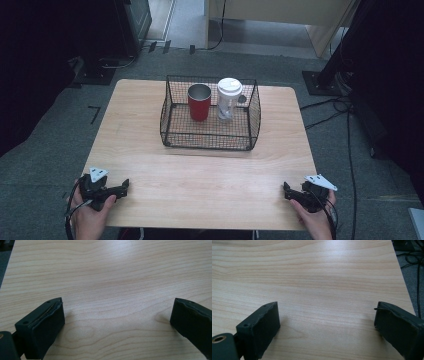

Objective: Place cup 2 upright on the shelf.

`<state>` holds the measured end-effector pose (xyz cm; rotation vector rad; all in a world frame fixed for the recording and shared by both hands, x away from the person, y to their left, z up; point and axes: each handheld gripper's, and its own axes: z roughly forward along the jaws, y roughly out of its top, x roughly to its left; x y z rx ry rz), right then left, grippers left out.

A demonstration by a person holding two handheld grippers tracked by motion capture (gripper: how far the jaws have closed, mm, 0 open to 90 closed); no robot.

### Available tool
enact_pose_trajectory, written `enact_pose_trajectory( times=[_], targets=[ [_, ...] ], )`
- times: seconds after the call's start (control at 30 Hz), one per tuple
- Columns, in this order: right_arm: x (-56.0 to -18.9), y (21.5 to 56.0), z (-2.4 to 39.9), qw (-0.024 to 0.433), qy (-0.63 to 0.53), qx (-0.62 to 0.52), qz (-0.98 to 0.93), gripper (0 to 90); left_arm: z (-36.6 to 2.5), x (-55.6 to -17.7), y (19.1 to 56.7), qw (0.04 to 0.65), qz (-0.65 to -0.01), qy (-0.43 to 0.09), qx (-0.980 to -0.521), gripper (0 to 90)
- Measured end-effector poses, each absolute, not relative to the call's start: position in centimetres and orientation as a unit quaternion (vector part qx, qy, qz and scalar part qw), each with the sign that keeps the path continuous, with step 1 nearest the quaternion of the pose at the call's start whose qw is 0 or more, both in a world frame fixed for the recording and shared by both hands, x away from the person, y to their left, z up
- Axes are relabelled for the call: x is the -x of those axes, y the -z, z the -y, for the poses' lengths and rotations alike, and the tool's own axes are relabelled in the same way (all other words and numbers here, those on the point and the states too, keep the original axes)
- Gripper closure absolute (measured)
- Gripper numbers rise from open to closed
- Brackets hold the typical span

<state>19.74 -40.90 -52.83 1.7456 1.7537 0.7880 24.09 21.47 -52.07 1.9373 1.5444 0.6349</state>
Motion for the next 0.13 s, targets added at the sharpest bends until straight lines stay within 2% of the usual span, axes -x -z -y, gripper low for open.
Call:
enact_pose_trajectory(
  times=[0.13],
  targets=[
    [-19.74,52.83,40.9,0.269,-0.292,-0.648,-0.65,6.1,-21.47,-24.09,52.06,0.288,-0.578,-0.237,-0.726,0.0]
  ],
)
